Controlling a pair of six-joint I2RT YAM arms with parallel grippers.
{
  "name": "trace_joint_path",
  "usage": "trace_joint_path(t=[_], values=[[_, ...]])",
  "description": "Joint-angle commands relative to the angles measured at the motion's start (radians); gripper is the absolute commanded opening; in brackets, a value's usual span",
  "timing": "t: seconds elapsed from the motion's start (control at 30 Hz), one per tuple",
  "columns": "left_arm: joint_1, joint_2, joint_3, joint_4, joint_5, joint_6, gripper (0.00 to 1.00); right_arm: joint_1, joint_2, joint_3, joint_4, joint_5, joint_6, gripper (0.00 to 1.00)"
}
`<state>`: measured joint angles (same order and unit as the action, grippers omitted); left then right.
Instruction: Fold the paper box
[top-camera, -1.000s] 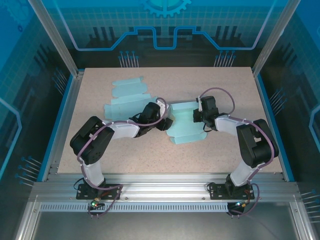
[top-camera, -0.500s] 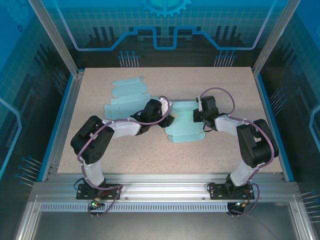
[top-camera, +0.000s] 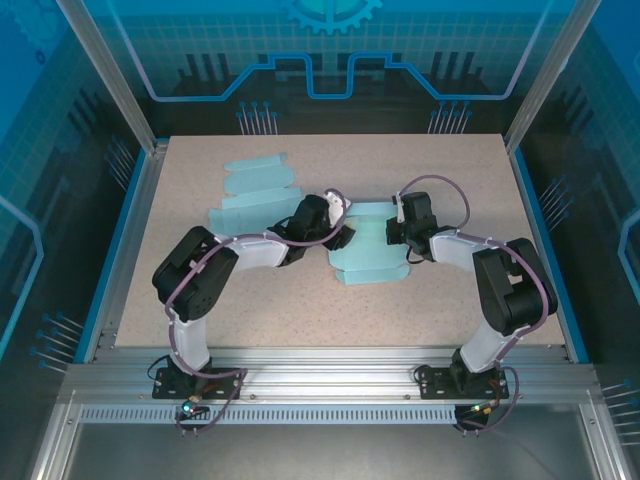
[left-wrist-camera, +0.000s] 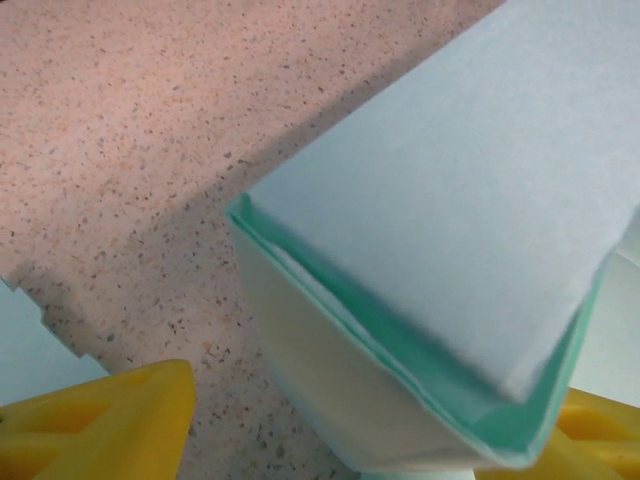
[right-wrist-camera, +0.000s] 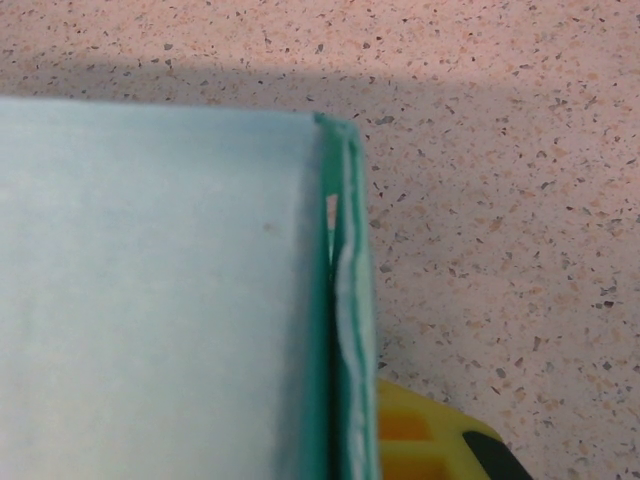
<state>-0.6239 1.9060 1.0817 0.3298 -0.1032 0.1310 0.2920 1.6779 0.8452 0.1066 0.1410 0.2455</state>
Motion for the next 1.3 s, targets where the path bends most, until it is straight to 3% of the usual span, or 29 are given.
trace_joint_path(t=[0.0,0.3,0.57,0.8,1.27], values=[[-0.006,0.031,0.045,0.085,-0.073,-0.010,0.66,0.007,0.001,0.009,0.015,-0.027,-0.004,0.00],[-0.023,0.070,0.065,0.130,-0.175,-0.033,0.33,0.011,0.000,0.008,0.018,-0.034,-0.009,0.00],[-0.069,0.056,0.060,0.127,-0.234,-0.064,0.13,0.037,-0.010,0.020,-0.002,0.017,-0.023,0.00],[-0.103,0.016,0.020,0.155,-0.362,-0.070,0.13,0.058,-0.032,0.008,0.018,0.044,-0.003,0.00],[-0.125,0.082,0.095,0.137,-0.869,-0.083,0.15,0.142,-0.042,0.021,-0.001,0.103,0.156,0.00]])
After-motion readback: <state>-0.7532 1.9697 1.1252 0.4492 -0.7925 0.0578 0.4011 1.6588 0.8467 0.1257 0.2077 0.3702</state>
